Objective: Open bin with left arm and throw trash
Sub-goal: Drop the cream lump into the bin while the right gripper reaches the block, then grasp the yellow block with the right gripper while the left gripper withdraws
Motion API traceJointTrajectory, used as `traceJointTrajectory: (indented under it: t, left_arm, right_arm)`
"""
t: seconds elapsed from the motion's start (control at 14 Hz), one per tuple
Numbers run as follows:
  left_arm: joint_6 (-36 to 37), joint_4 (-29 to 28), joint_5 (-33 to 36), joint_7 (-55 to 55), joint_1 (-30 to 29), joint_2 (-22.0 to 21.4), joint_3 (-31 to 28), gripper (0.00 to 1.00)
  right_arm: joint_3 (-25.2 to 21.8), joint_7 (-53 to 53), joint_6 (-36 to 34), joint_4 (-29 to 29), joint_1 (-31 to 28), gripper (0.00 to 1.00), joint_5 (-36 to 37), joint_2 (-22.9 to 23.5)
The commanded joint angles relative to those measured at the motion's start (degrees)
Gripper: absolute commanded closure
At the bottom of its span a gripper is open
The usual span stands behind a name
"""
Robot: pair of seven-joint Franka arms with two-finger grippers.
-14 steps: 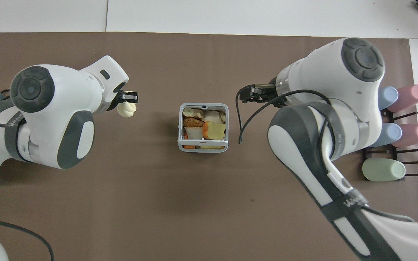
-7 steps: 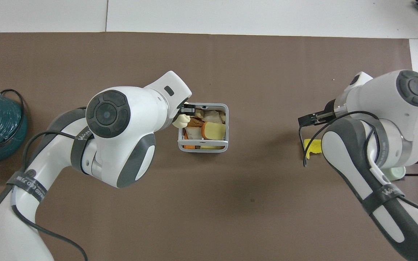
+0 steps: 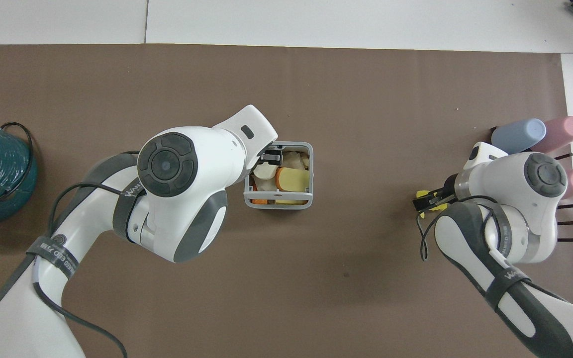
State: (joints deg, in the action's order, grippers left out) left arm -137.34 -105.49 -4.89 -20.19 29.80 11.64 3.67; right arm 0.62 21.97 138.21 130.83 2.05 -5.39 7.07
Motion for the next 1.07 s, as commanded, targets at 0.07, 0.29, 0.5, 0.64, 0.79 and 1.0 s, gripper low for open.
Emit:
traceJointTrajectory:
  t: [0.07,0.29,0.5,0.64,0.79,1.0]
  left_arm:
    - [3.38,0.19,-0.3,0.85,0.18,-0.57,-1.21,0.0]
    - [6.64,-1.2,-0.03,5.23,-2.81,-2.32,-1.65,0.0]
    - [8.57,-3.31,-0.03,11.38,-7.38,-4.95,-1.65,0.0]
    - [10.86,-3.94,-0.03,13.68,-10.54,-7.06,-1.74,0.0]
    - [13.14,-3.41,-0.03,17.18,-14.14,-9.7,-1.74,0.0]
    - [19.45,1.31,-0.03,21.59,-19.5,-11.82,-1.82,0.0]
  right_arm:
    - [0.79,2.02,0.74,3.72,-1.61,0.0,0.47,-2.5]
    - [0.79,2.82,0.92,3.9,-2.4,0.22,0.47,-2.58]
    - [0.88,2.56,2.32,3.73,-1.52,0.96,0.47,-2.41]
    - [0.88,1.94,2.42,3.64,-1.61,1.0,0.47,-2.32]
    - [0.88,0.89,2.33,3.2,-1.61,1.0,0.47,-2.15]
    - [1.4,-3.23,-0.82,0.49,-1.09,1.0,0.47,-2.49]
